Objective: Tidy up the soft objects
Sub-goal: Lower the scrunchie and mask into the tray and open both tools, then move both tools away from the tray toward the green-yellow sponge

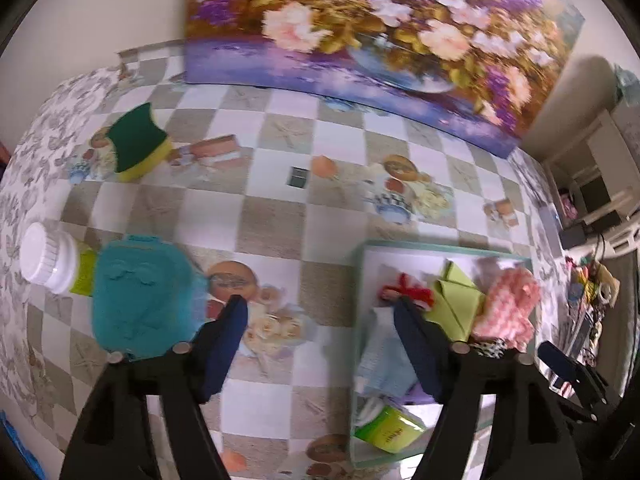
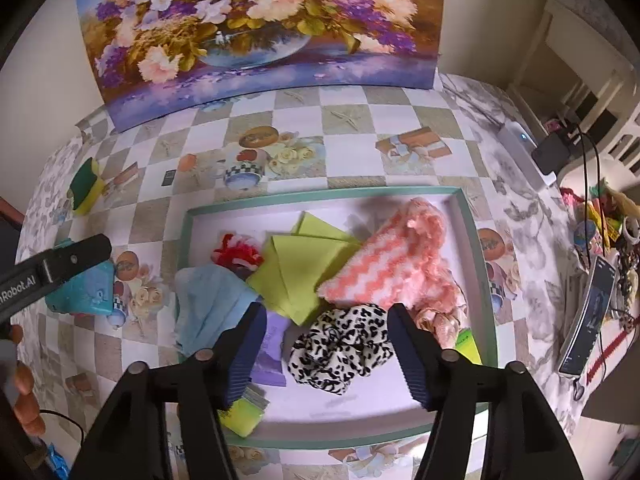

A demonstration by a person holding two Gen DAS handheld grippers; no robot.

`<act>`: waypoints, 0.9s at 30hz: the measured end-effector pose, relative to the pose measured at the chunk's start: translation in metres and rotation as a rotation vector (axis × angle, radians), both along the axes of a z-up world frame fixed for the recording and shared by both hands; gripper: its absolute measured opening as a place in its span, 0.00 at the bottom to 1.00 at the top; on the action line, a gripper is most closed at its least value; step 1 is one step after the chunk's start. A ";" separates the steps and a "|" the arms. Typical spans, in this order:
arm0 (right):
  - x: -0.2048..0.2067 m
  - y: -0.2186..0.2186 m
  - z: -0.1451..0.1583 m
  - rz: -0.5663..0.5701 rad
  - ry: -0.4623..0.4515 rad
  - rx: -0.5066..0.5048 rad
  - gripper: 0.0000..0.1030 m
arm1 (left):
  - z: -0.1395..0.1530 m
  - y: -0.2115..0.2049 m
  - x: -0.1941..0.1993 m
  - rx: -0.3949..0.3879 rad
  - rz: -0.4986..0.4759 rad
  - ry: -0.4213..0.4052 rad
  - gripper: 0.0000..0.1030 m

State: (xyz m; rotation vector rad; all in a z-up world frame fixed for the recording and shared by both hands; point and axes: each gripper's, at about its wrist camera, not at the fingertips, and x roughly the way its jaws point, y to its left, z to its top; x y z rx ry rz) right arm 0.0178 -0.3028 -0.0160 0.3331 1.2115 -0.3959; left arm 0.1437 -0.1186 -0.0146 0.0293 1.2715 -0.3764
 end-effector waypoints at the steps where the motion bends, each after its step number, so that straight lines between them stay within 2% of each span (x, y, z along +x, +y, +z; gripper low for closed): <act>1: 0.001 0.002 0.001 0.004 -0.007 0.000 0.67 | 0.000 0.005 0.002 0.008 0.014 -0.007 0.74; 6: 0.007 0.011 0.003 0.023 -0.026 -0.003 0.77 | 0.005 0.025 0.008 0.014 0.060 -0.034 0.75; 8: 0.010 0.015 0.004 0.024 -0.036 -0.006 0.88 | 0.008 0.035 0.011 0.014 0.080 -0.049 0.76; 10: 0.013 0.020 0.006 0.027 -0.061 -0.007 1.00 | 0.012 0.045 0.014 0.017 0.097 -0.067 0.83; 11: 0.015 0.024 0.007 0.032 -0.076 -0.006 1.00 | 0.014 0.049 0.015 0.019 0.104 -0.077 0.92; 12: 0.018 0.027 0.008 0.037 -0.085 -0.003 1.00 | 0.016 0.056 0.016 0.023 0.116 -0.094 0.94; 16: 0.028 0.041 0.010 0.059 -0.109 0.015 1.00 | 0.027 0.088 0.022 0.040 0.187 -0.143 0.94; 24: 0.060 0.075 0.008 0.133 -0.123 0.064 1.00 | 0.031 0.149 0.041 0.010 0.326 -0.153 0.94; 27: 0.074 0.086 0.006 0.153 -0.125 0.076 1.00 | 0.029 0.168 0.051 -0.025 0.335 -0.162 0.94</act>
